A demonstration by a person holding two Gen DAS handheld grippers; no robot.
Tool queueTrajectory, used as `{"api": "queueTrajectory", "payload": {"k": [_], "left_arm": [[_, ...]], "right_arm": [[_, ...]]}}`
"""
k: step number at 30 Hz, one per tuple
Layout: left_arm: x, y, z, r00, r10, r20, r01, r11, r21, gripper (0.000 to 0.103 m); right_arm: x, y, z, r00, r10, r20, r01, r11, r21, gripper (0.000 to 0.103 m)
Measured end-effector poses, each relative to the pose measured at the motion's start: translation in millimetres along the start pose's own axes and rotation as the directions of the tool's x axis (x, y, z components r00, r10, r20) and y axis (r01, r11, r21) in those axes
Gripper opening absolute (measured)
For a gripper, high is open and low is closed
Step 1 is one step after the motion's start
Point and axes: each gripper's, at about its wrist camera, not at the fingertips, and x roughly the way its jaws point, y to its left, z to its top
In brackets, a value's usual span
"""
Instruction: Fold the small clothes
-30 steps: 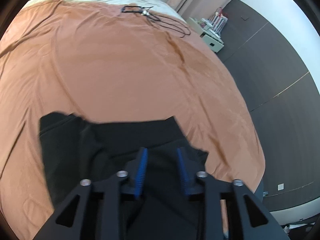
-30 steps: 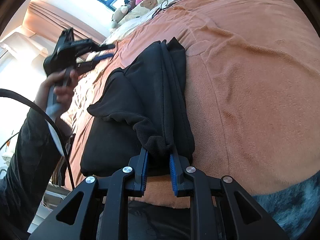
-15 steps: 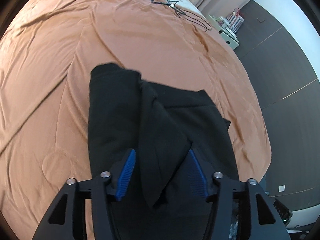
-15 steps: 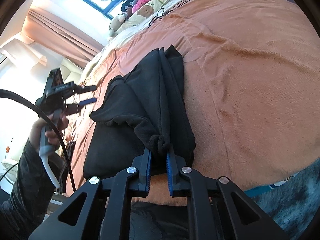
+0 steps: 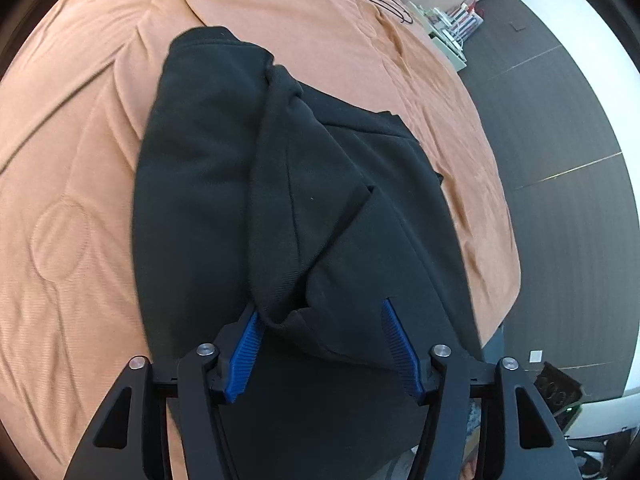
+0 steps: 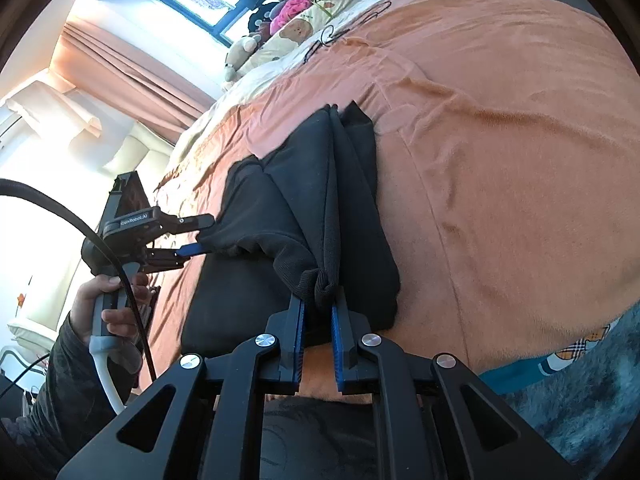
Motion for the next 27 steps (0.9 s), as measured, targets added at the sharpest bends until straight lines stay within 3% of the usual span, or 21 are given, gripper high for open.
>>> {"api": "queueTrajectory", "payload": {"k": [1, 3, 6, 16, 20, 27], "left_arm": [[0, 0, 1, 1.0, -0.003, 0.008, 0.003, 1.0, -0.006, 0.048], [-1, -2, 4, 1.0, -0.004, 0.029, 0.004, 1.0, -0.011, 0.029], [-6, -9, 10, 0.998, -0.027, 0.054, 0.027, 1.0, 0.0, 0.019], [-18, -56, 42, 0.983, -0.127, 0.132, 0.117, 0.99, 0.082, 0.015], [-12, -80, 57, 0.981, -0.146, 0.132, 0.13, 0.984, 0.119, 0.015], [10, -113, 77, 0.982, -0.153, 0.112, 0.133, 0.977, 0.165, 0.015]], "right_arm": [[3, -4, 0, 1.0, -0.003, -0.009, 0.004, 1.0, 0.011, 0.008], [12, -15, -2, 0.999, -0.003, -0.041, 0.005, 0.999, 0.043, 0.008], [16, -17, -2, 0.998, -0.002, -0.064, 0.005, 0.999, 0.043, 0.009], [7, -4, 6, 0.998, 0.006, -0.069, -0.007, 1.0, -0.009, 0.021], [4, -6, 7, 0.999, 0.011, -0.049, -0.011, 1.0, 0.0, 0.04], [-5, -17, 15, 1.0, -0.007, -0.024, 0.007, 1.0, 0.009, 0.041]]}}
